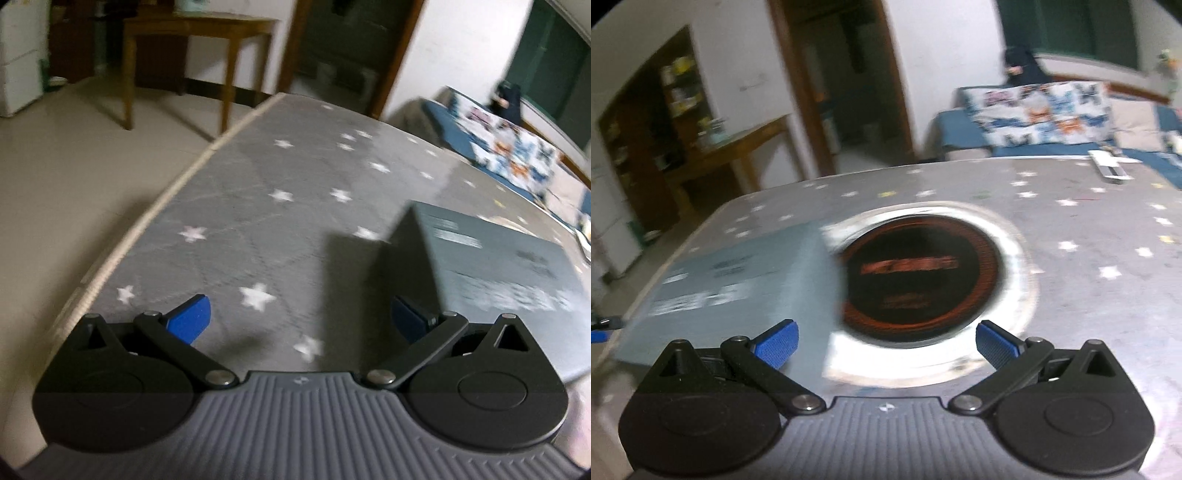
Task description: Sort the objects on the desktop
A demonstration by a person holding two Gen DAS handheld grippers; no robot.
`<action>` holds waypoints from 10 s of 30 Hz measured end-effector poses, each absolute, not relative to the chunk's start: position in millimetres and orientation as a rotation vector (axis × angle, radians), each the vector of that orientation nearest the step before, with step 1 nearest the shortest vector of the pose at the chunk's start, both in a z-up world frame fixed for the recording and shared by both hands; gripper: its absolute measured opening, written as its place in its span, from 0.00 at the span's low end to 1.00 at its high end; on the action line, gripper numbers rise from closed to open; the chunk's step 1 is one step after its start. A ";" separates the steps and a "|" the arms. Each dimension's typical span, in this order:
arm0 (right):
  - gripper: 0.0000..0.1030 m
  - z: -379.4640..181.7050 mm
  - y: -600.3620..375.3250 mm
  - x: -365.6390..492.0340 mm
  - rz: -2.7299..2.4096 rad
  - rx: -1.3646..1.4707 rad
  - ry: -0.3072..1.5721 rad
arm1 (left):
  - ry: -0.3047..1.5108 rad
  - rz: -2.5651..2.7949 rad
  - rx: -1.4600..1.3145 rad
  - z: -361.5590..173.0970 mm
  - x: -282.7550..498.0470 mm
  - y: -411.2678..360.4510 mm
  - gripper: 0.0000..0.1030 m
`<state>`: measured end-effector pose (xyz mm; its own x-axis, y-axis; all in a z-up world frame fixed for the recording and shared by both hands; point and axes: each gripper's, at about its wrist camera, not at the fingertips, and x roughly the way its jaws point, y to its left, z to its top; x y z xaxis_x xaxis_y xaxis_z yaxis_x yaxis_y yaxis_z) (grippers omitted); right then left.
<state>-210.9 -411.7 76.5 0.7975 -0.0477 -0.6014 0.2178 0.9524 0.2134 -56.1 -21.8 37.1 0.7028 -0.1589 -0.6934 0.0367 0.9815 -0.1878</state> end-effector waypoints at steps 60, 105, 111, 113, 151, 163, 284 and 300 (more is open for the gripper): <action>1.00 -15.3 -553.3 -187.1 -0.603 0.257 0.639 | 0.675 0.144 -0.038 -13.1 30.3 -23.7 1.00; 1.00 -15.1 -553.1 -187.6 -0.604 0.258 0.639 | 0.674 0.146 -0.037 -12.9 27.7 -26.5 1.00; 1.00 -15.2 -553.0 -187.6 -0.604 0.258 0.639 | 0.674 0.146 -0.037 -12.9 27.7 -26.5 1.00; 1.00 -15.2 -553.0 -187.6 -0.604 0.258 0.639 | 0.674 0.146 -0.037 -12.8 27.7 -26.5 1.00; 1.00 -15.2 -553.0 -187.5 -0.604 0.258 0.639 | 0.674 0.146 -0.038 -13.1 27.4 -27.0 1.00; 1.00 -15.2 -552.9 -187.6 -0.604 0.258 0.639 | 0.674 0.146 -0.038 -13.1 27.4 -26.9 1.00; 1.00 -15.4 -553.2 -187.5 -0.604 0.258 0.639 | 0.674 0.147 -0.038 -12.8 28.4 -28.3 1.00; 1.00 -15.5 -553.3 -187.6 -0.604 0.258 0.639 | 0.674 0.147 -0.038 -12.5 28.9 -29.1 1.00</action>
